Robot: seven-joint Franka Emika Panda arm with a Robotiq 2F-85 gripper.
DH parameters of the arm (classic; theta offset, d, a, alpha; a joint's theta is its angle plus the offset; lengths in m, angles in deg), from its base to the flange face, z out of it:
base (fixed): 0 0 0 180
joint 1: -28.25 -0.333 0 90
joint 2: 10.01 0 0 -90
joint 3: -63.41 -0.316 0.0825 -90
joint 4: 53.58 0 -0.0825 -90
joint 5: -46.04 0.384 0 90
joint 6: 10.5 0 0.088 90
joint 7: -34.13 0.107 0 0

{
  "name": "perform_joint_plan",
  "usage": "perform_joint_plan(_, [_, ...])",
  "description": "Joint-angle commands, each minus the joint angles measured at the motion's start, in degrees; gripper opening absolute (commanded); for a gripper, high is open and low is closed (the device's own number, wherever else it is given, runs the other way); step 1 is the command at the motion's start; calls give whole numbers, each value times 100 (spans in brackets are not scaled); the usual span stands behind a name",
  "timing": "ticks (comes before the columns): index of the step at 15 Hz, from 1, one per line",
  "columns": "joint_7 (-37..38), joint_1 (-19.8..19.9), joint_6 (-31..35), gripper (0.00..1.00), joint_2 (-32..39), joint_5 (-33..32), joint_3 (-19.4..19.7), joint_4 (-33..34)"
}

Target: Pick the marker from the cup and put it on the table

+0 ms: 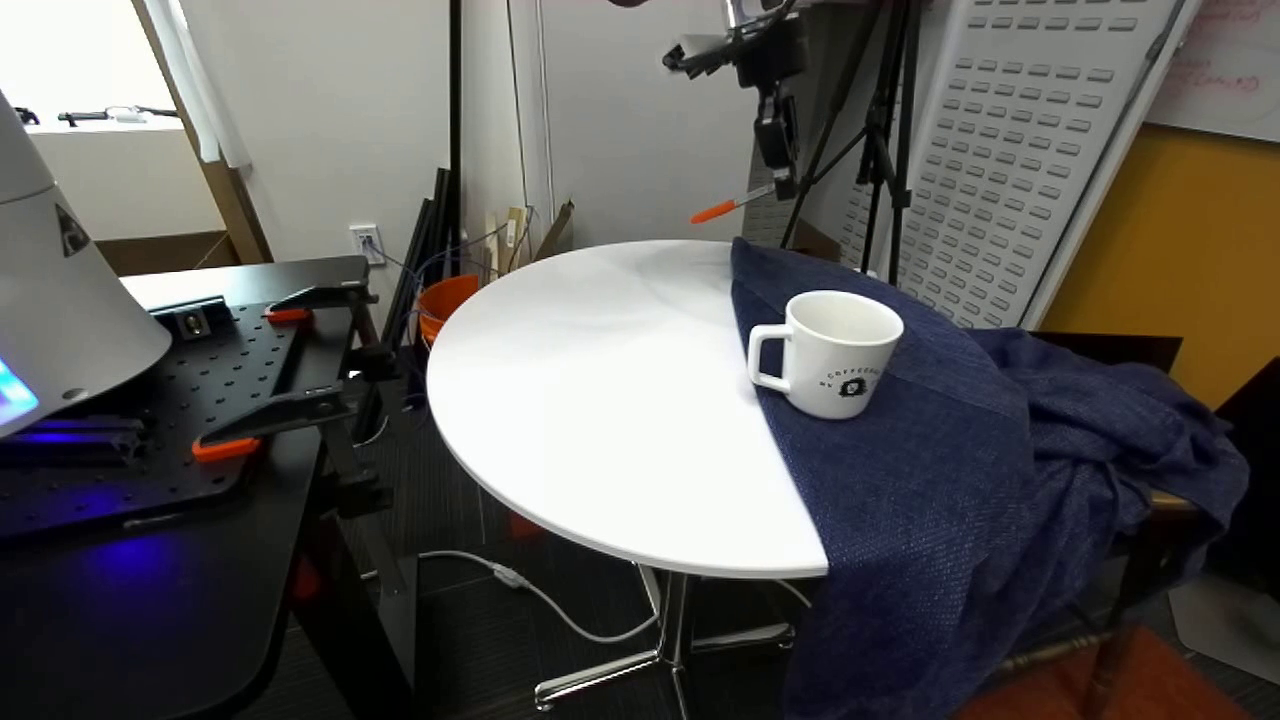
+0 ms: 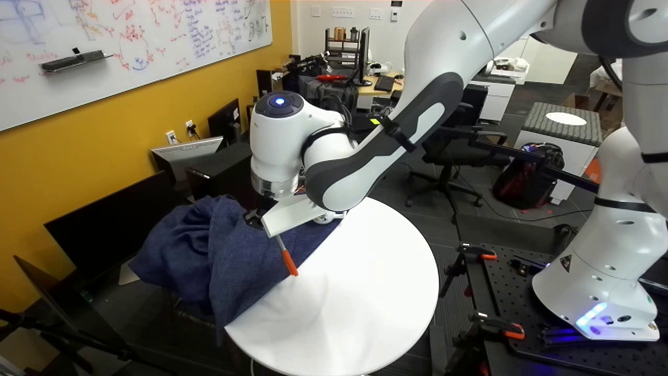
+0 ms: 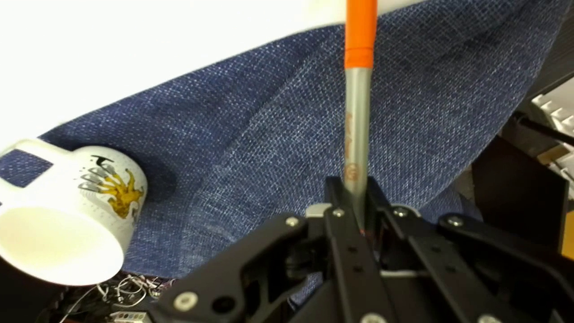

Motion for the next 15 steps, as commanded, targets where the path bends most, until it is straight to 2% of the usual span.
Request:
perform_joint_plan(1, [-1049, -93, -146, 3, 254, 786, 70, 345])
perform_joint_plan(7, [-1977, -243, -366, 3, 489, 1497, 253, 617])
perform_joint_plan(13, [-2225, -410, -471, 3, 599, 1649, 410, 675])
perform_joint_plan(14, [-2249, -438, -485, 24, 611, 1646, 435, 675])
perform_joint_plan(15, [-2249, -452, -488, 38, 624, 1654, 445, 678])
